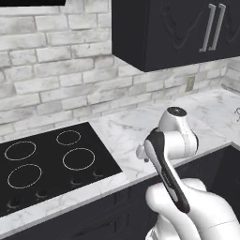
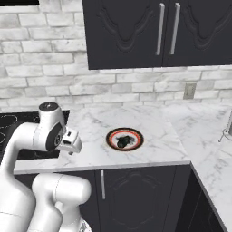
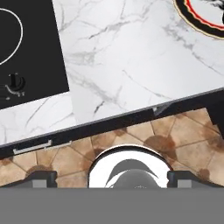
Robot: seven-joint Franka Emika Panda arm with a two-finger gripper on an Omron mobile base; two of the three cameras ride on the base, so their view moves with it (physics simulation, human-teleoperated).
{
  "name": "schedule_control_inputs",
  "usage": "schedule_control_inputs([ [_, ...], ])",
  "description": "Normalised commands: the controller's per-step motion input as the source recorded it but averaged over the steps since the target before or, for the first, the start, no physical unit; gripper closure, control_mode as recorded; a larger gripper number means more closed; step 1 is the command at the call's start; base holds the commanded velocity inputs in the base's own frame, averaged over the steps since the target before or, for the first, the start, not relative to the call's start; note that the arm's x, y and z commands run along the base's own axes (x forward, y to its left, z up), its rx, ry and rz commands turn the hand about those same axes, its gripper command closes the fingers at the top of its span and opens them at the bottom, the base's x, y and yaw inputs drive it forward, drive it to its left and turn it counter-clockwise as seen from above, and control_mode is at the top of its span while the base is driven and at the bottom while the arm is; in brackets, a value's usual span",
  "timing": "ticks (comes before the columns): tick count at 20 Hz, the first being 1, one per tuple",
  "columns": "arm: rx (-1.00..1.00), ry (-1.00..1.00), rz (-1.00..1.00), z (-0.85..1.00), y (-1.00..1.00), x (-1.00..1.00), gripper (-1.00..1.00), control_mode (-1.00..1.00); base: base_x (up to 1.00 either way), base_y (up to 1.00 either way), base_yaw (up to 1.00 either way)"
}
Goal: Pick eggplant from the fridge and place it on the plate on the counter.
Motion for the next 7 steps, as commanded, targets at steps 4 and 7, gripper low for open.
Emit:
schedule_control_inputs([
  [4, -0.03, 0.06, -0.03, 0.61, 0.04, -0.61, -1.0, -1.0, 0.0, 0.0, 0.0],
  [7, -0.08, -0.01, -0.01, 0.25, 0.04, -0.82, -1.0, -1.0, 0.0, 0.0, 0.0],
])
